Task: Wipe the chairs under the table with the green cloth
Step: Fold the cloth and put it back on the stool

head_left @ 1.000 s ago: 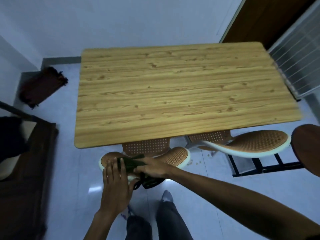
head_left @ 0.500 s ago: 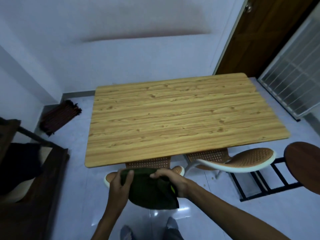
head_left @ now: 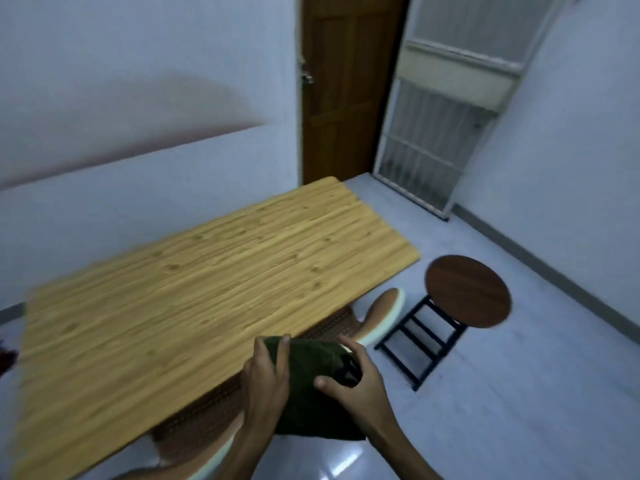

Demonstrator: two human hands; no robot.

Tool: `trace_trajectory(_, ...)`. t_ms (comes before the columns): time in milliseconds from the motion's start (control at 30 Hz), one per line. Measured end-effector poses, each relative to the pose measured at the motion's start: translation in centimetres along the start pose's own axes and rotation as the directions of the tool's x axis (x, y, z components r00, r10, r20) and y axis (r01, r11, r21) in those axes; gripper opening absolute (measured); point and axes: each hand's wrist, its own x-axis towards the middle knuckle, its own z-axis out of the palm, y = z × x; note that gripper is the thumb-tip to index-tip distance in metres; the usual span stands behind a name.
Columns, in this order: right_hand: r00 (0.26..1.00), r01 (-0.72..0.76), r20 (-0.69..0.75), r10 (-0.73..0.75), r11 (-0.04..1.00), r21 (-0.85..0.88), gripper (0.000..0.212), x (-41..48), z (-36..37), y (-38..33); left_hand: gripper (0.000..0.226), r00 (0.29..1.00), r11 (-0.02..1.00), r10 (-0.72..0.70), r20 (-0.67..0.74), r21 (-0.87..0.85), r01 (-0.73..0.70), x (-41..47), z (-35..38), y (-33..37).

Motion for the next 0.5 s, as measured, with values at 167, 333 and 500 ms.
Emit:
trace_trajectory(167, 0.934, 0.002, -0.357, -0.031, 0.997, -0.082, 0.049, 0.7, -7.8, 1.6, 0.046, 0.969, 0.988, 0.151, 0.194, -0.013, -0.152, 1.1, 8.7, 5.9)
trace_trajectory(333, 0.815, -0.061, -0.579, -0.003, 0.994, -0.09, 0.02, 3.1, -15.0, 3.2, 0.045, 0.894, 0.954, 0.297, 0.335, -0.064, -0.293, 2.2, 16.5, 11.7)
trace_trajectory(500, 0.734, -0.108, -0.679, 0.015, 0.99, -0.094, 0.018, 7.0, -20.0, 3.2, 0.02, 0.81, 0.887, 0.452, 0.373, -0.09, -0.453, 5.2, 23.0, 15.6)
